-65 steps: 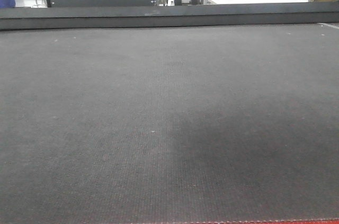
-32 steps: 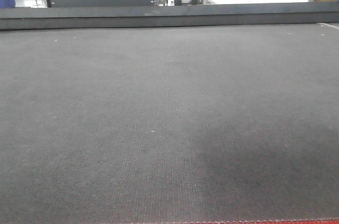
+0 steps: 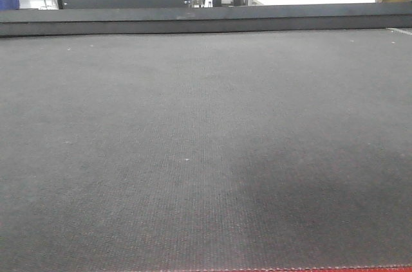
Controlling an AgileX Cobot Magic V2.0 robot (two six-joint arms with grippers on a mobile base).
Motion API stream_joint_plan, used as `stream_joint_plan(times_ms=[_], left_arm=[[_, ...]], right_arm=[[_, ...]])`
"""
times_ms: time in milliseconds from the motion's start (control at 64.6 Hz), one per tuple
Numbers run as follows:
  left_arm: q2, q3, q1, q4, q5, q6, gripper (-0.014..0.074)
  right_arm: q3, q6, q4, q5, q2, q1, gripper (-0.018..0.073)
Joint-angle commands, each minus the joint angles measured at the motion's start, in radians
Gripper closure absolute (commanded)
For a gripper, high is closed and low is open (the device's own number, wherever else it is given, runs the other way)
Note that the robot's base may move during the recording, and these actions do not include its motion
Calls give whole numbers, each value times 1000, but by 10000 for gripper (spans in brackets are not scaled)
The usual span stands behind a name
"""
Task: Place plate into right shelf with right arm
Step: 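Raise the held plate and turn the base away from the table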
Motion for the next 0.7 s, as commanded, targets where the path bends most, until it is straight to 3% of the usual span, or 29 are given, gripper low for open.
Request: stream_joint_plan(times_ms=[0, 681], left_arm=[[-5, 8, -2, -4, -86, -3, 643], [-5, 8, -2, -4, -86, -3, 643]], right_arm=[[-25, 4, 20, -91, 10, -4, 496], [-25, 4, 20, -91, 10, -3, 496]])
